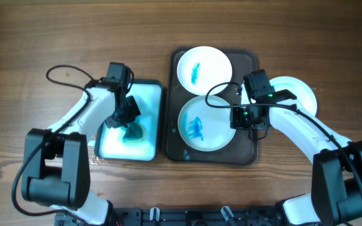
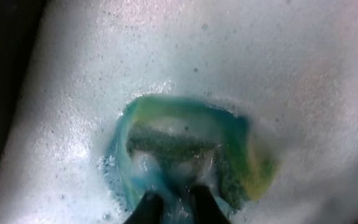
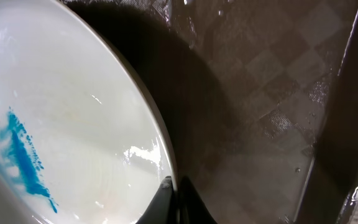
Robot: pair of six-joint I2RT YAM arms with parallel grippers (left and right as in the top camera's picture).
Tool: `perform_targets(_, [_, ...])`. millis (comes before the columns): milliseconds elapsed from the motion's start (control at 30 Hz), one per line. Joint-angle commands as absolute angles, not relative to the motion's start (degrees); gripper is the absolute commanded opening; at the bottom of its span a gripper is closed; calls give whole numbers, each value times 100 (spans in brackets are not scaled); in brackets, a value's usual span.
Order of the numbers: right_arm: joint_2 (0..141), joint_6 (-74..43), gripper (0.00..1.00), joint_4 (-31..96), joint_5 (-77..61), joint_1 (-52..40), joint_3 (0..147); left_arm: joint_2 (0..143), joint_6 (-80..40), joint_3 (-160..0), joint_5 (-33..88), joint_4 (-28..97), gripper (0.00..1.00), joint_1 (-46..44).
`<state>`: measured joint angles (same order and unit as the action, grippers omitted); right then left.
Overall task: Clean dirty plates on tray and stack at the side
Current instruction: 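Grasp the sponge with the left gripper and lift it, then scrub the second plate with the sponge, then return sponge to soapy tray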
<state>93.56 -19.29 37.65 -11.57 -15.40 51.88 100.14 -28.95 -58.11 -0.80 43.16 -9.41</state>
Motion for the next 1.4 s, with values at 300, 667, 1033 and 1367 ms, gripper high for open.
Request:
perform_targets(300, [9430, -2394, 4, 3726, -1039, -1557, 5199, 9406, -1968, -7454, 403, 5942, 4, -1024])
perform_targets(667, [9430, -2464, 4, 3592, -917, -1557, 5199, 9454, -2403, -7467, 2300, 5072, 4, -2115])
perform_targets(1033, [9430, -2460, 4, 3693, -941, -1557, 5199, 11568, -3839, -7349, 1323, 3835, 4, -3579])
perform_targets(1367, [9430, -2458, 4, 3688, -939, -1557, 5199, 11511, -2991, -7393, 209, 4322, 4, -3072])
